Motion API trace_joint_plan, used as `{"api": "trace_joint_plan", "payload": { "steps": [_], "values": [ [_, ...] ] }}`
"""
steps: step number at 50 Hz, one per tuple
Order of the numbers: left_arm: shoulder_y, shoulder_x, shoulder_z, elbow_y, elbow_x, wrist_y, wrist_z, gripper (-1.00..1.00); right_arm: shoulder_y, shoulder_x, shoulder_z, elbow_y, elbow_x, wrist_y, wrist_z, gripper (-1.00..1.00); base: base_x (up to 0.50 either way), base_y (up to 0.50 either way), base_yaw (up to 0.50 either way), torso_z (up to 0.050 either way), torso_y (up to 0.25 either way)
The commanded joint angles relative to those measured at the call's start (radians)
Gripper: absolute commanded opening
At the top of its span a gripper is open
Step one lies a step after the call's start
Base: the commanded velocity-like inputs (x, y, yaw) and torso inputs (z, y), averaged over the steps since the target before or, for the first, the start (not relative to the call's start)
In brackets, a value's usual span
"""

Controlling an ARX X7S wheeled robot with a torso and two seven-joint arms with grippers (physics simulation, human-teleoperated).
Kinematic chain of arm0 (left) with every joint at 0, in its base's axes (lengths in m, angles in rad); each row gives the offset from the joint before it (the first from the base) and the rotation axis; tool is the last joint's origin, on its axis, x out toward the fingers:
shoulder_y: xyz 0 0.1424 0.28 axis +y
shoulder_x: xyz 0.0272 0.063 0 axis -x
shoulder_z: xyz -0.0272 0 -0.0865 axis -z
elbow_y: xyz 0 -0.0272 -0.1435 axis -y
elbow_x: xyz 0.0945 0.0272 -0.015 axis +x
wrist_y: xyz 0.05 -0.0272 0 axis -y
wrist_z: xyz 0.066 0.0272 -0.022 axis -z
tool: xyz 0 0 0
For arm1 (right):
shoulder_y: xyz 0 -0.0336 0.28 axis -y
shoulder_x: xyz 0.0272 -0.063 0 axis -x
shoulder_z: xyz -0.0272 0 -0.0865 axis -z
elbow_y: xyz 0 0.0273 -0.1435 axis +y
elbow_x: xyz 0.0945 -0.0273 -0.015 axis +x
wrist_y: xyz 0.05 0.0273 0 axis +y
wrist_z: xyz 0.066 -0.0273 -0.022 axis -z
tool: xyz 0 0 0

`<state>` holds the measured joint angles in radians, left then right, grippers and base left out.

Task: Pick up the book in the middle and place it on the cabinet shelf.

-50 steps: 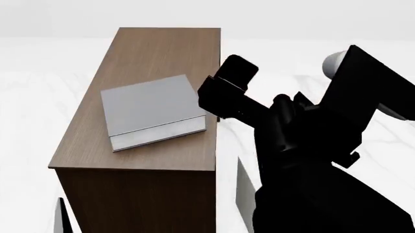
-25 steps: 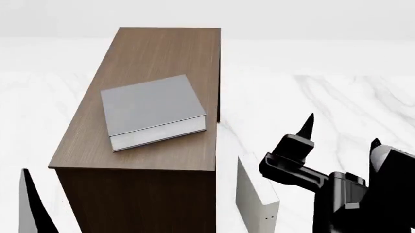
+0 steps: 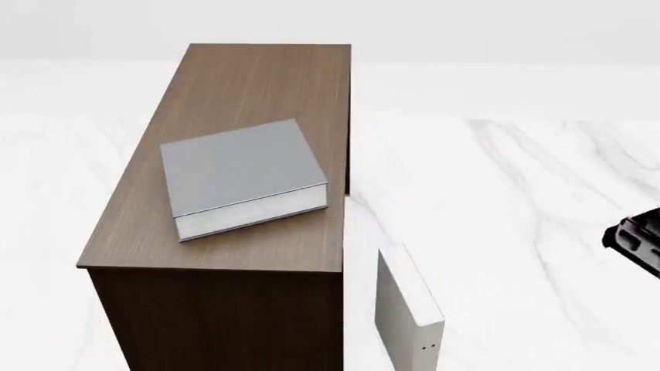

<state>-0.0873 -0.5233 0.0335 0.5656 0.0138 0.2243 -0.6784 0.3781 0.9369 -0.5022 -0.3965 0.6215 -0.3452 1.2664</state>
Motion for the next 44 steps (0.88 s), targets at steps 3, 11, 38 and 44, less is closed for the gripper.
{"api": "trace_joint_plan", "payload": {
  "steps": [3,11,38,44],
  "values": [
    [-0.053,-0.077,-0.246,0.062,-0.008,-0.1,-0.066,1.0,-0.088,0.165,0.287,-0.048,-0.107,-0.108,0.224,1.0,0.0,0.0,0.0,0.0,0.0],
    [-0.045,-0.132,-0.479,0.164,-0.053,-0.178,-0.081,1.0,-0.335,0.216,0.692,-0.147,-0.162,-0.124,0.285,1.0,0.0,0.0,0.0,0.0,0.0],
    [-0.041,-0.164,-0.591,0.259,-0.087,-0.217,-0.057,1.0,-0.398,0.112,0.906,-0.24,-0.262,-0.074,0.191,1.0,0.0,0.0,0.0,0.0,0.0],
    [-0.042,-0.162,-0.582,0.247,-0.079,-0.208,-0.055,1.0,-0.359,0.112,0.85,-0.229,-0.263,-0.07,0.184,1.0,0.0,0.0,0.0,0.0,0.0]
  ]
}}
